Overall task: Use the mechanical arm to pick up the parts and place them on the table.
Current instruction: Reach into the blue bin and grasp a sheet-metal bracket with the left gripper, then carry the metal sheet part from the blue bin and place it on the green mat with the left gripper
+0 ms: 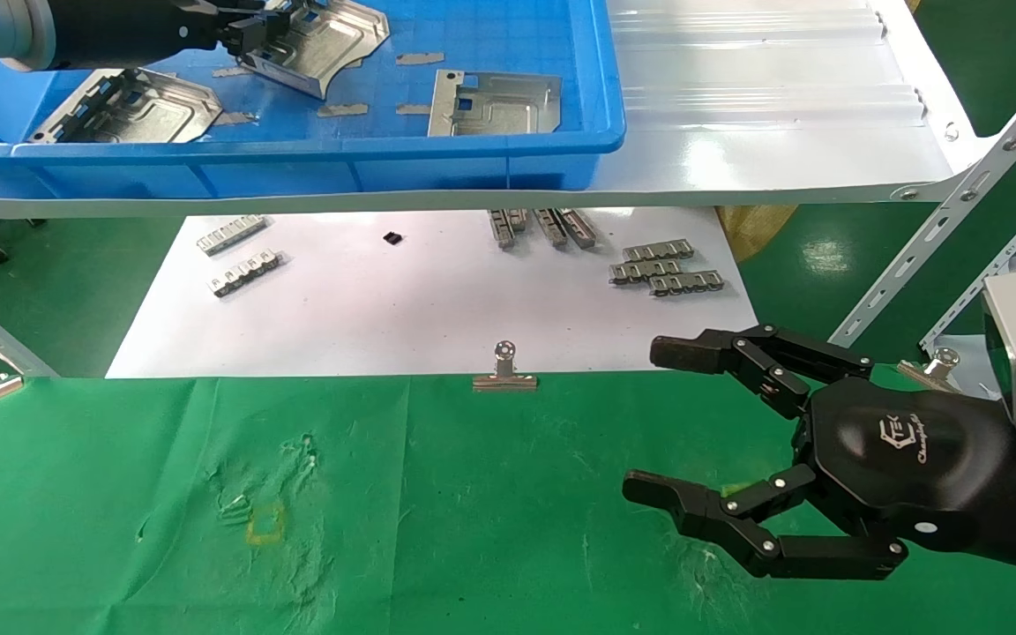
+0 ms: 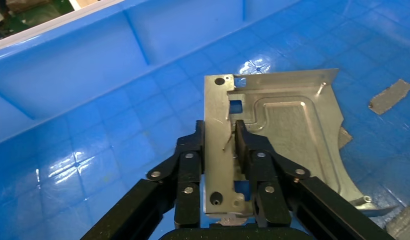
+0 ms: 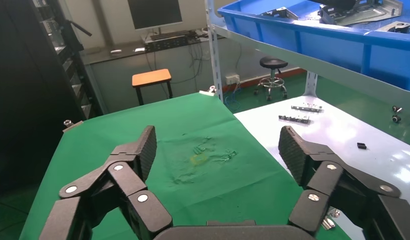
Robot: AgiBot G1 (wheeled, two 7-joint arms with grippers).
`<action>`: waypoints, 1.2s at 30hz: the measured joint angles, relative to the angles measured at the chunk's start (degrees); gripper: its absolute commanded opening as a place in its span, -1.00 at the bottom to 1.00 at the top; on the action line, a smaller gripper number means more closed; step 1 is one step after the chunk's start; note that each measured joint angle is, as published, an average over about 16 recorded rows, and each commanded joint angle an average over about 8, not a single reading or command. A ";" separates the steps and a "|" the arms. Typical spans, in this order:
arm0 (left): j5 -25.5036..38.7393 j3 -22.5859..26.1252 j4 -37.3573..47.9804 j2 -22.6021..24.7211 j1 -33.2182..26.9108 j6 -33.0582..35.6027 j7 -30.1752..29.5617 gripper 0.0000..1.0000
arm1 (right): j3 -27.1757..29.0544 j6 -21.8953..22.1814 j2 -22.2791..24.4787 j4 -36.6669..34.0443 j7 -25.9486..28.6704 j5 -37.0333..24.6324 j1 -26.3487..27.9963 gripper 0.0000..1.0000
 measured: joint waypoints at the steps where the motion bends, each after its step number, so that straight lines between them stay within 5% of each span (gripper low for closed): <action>1: -0.11 -0.07 -0.07 -0.04 -0.13 0.07 -0.03 -1.00 | 0.00 0.00 0.00 0.00 0.00 0.00 0.00 1.00; 11: -2.73 -1.81 -1.96 -2.07 -1.92 7.21 1.27 -1.00 | 0.00 0.00 0.00 0.00 0.00 0.00 0.00 1.00; 24: -7.71 -4.17 -6.51 -7.85 -1.23 34.53 10.85 -1.00 | 0.00 0.00 0.00 0.00 0.00 0.00 0.00 1.00; 36: -12.38 2.03 -19.21 -14.51 8.14 43.84 22.90 -1.00 | 0.00 0.00 0.00 0.00 0.00 0.00 0.00 1.00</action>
